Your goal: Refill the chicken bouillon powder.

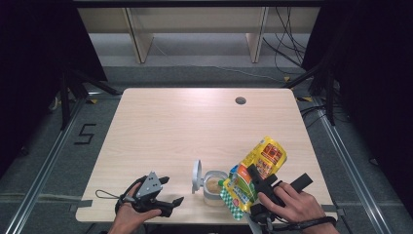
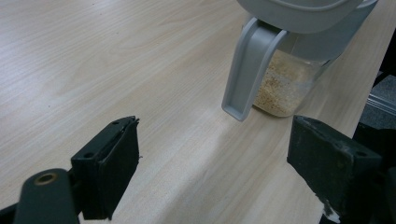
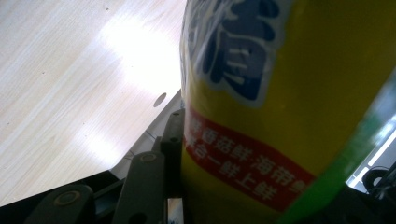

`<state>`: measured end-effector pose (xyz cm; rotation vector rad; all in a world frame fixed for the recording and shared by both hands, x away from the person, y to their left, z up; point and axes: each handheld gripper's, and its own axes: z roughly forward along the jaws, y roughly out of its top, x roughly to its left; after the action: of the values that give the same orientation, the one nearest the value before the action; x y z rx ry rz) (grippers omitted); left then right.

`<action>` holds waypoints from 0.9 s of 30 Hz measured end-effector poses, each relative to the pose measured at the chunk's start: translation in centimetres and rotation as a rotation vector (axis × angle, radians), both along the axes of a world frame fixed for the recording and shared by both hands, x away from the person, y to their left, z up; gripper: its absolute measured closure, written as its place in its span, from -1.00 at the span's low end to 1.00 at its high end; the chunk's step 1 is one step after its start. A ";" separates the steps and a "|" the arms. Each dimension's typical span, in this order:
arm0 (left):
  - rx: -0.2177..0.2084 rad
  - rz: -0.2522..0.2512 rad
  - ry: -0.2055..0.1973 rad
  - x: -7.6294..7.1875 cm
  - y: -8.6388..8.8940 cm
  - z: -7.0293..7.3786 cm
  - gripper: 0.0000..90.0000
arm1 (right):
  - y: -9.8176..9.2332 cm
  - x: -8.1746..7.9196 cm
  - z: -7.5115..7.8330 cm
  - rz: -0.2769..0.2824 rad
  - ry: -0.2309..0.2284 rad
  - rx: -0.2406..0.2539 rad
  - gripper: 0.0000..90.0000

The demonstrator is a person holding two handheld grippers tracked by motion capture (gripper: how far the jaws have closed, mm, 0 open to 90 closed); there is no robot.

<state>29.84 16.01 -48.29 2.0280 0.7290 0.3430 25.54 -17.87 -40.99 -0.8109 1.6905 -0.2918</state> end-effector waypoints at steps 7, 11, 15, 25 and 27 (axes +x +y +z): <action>0.004 0.004 0.005 0.0 0.0 0.0 -0.65 | 0.0 0.0 0.0 -0.002 0.000 0.005 0.40; -0.016 0.018 0.021 -0.2 -0.1 -0.1 -0.65 | 0.0 0.0 0.0 -0.003 0.000 0.006 0.40; -0.005 0.008 0.006 -0.1 0.0 0.0 -0.65 | 0.0 0.0 0.0 -0.002 -0.001 0.004 0.40; -0.005 0.007 0.005 -0.1 0.0 0.0 -0.65 | 0.0 0.0 0.1 0.004 -0.002 0.000 0.40; 0.002 0.006 0.007 -0.1 0.0 0.0 -0.65 | -0.1 0.0 0.0 0.002 -0.005 0.001 0.40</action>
<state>29.78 16.03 -48.28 2.0303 0.7395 0.3410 25.58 -17.93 -40.94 -0.8111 1.6851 -0.2913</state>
